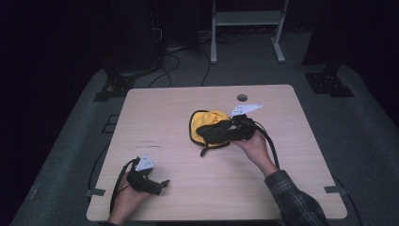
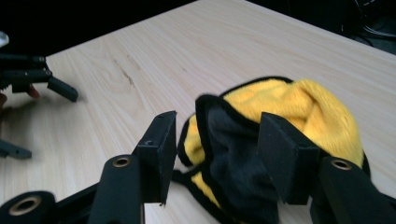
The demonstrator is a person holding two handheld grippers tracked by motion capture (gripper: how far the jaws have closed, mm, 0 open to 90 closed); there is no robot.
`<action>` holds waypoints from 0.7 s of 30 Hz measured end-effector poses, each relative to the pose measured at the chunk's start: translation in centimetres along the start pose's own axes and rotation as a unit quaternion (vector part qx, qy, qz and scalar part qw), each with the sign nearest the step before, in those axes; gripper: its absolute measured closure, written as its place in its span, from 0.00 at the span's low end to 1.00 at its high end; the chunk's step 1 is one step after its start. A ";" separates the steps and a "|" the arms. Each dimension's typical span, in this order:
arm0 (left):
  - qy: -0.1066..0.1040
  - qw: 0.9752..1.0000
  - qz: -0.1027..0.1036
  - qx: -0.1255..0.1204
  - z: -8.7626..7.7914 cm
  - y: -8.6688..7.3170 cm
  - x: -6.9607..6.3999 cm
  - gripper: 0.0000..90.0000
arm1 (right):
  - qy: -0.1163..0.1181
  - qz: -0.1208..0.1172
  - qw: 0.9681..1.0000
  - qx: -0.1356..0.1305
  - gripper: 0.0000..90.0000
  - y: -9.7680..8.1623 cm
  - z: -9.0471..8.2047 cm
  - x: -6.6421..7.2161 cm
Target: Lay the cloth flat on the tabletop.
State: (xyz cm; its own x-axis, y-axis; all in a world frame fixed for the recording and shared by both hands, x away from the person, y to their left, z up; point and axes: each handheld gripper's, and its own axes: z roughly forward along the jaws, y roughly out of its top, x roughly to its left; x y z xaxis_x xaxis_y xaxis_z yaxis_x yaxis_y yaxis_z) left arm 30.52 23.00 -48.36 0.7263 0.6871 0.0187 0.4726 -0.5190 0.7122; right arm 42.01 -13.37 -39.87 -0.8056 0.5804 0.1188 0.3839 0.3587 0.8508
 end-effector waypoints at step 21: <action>-0.001 1.000 -0.001 0.001 0.0 0.0 0.0 0.00 | 0.001 -0.027 0.998 0.055 0.58 2.4 7.2 0.0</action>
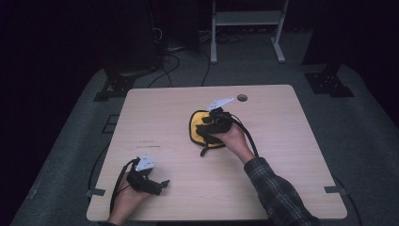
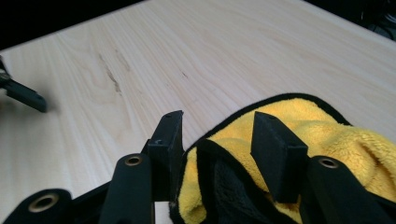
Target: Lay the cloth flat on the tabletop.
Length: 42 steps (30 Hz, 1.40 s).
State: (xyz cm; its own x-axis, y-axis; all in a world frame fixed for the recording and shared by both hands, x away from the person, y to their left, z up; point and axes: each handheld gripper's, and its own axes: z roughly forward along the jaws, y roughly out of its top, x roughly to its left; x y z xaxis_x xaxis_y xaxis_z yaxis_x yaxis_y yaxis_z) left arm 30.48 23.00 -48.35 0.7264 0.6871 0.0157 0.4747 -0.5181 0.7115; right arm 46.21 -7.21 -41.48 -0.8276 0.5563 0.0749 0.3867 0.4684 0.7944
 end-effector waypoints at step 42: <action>0.003 1.000 -0.003 -0.001 -0.1 -0.1 -0.1 0.00 | -0.036 0.064 0.995 -0.063 0.95 -8.5 -13.5 -5.7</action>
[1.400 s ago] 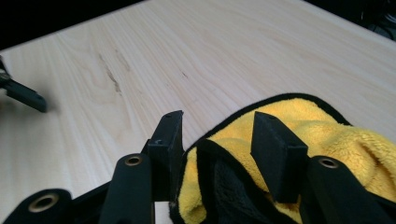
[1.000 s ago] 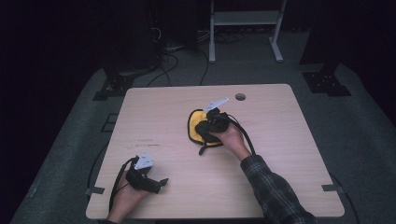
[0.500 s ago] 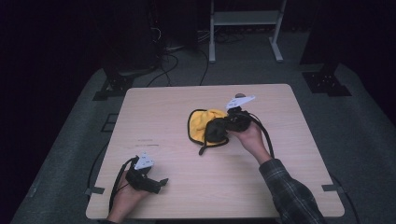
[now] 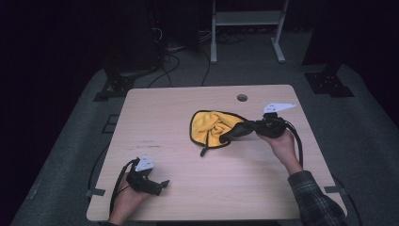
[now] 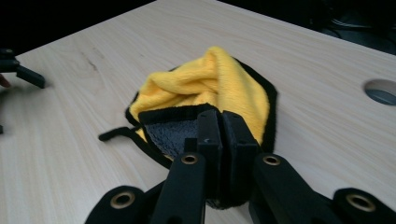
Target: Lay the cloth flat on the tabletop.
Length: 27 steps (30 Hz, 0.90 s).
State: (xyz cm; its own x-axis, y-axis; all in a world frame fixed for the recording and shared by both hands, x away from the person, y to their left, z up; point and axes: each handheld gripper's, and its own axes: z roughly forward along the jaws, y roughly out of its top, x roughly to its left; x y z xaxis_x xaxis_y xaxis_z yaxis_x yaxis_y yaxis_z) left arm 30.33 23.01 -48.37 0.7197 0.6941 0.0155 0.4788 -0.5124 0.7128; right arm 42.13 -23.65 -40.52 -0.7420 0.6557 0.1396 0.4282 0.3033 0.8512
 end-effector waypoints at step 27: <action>0.000 1.000 0.000 0.000 0.0 0.0 0.0 0.00 | -0.104 0.090 0.990 0.003 0.67 -4.6 -4.1 -6.3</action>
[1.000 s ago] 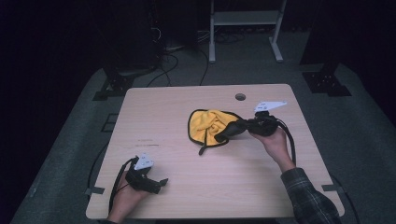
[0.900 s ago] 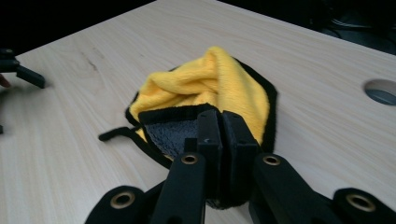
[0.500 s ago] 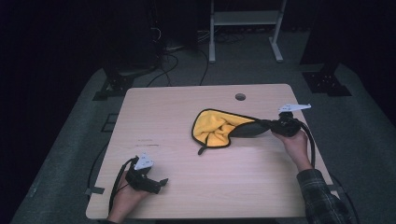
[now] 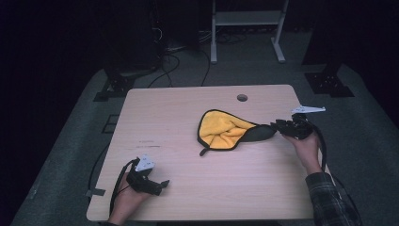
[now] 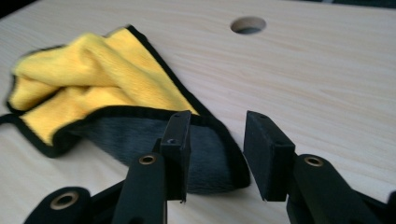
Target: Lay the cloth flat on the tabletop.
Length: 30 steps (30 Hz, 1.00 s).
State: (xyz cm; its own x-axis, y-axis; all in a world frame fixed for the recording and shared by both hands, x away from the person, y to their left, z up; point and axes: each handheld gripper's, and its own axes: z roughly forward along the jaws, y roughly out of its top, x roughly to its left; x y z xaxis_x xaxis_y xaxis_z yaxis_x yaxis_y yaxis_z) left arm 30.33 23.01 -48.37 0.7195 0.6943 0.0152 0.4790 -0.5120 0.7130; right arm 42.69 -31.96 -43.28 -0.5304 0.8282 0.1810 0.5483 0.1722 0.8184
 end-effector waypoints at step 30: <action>0.000 1.000 0.000 0.000 0.0 0.0 0.0 0.00 | 0.139 -0.121 0.981 0.063 0.67 0.3 9.2 15.4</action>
State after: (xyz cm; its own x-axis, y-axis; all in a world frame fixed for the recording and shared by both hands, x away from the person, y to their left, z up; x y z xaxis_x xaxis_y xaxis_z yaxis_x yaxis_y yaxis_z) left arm 30.34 23.01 -48.37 0.7198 0.6941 0.0154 0.4788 -0.5123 0.7129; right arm 40.61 -14.24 -45.25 -0.8013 0.5803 0.1451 0.4503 0.4255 0.7849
